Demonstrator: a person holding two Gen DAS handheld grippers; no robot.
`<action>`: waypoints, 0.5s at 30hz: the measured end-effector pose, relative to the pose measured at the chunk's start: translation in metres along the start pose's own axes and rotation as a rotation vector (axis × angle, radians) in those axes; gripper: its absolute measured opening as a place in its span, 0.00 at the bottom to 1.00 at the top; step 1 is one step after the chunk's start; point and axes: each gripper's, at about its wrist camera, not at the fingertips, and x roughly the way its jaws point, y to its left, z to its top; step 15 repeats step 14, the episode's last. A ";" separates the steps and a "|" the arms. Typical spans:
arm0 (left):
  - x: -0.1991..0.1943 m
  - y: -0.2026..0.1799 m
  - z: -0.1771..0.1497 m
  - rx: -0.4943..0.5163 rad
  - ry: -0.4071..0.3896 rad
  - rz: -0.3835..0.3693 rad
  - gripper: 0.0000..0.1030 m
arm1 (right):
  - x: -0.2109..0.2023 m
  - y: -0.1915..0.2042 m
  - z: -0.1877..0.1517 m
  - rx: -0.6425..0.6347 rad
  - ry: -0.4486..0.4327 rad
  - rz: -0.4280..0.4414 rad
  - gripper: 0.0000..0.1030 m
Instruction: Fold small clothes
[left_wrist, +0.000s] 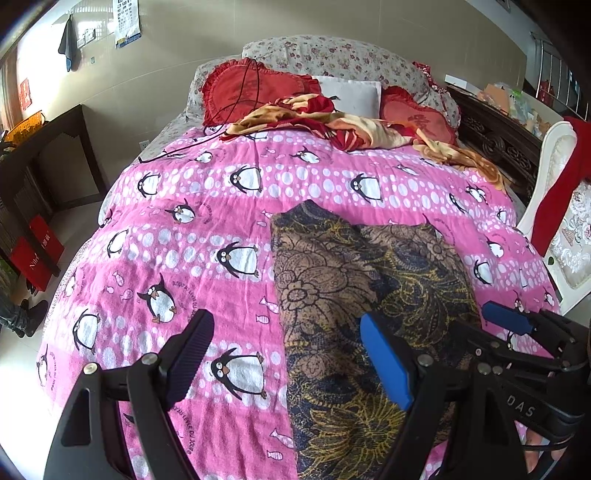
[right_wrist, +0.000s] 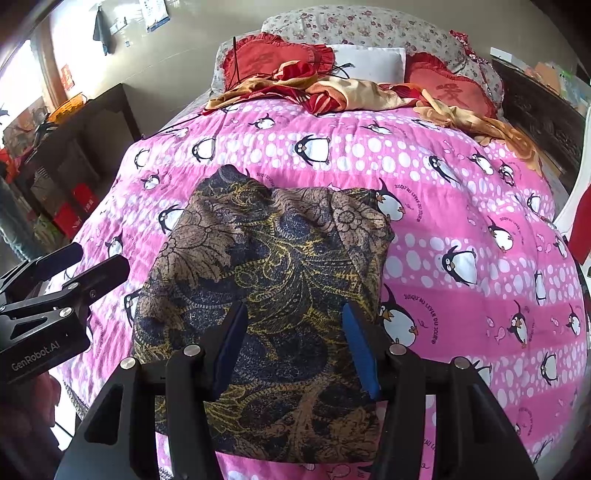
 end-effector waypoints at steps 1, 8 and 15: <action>0.000 -0.001 0.000 0.001 -0.001 0.000 0.82 | 0.000 0.000 0.000 0.000 0.000 0.001 0.45; 0.002 -0.004 -0.001 -0.001 0.003 -0.005 0.82 | 0.003 0.002 -0.001 -0.010 0.007 0.007 0.45; 0.001 -0.001 -0.001 -0.006 -0.033 -0.029 0.82 | 0.007 0.001 -0.001 -0.011 0.015 0.017 0.45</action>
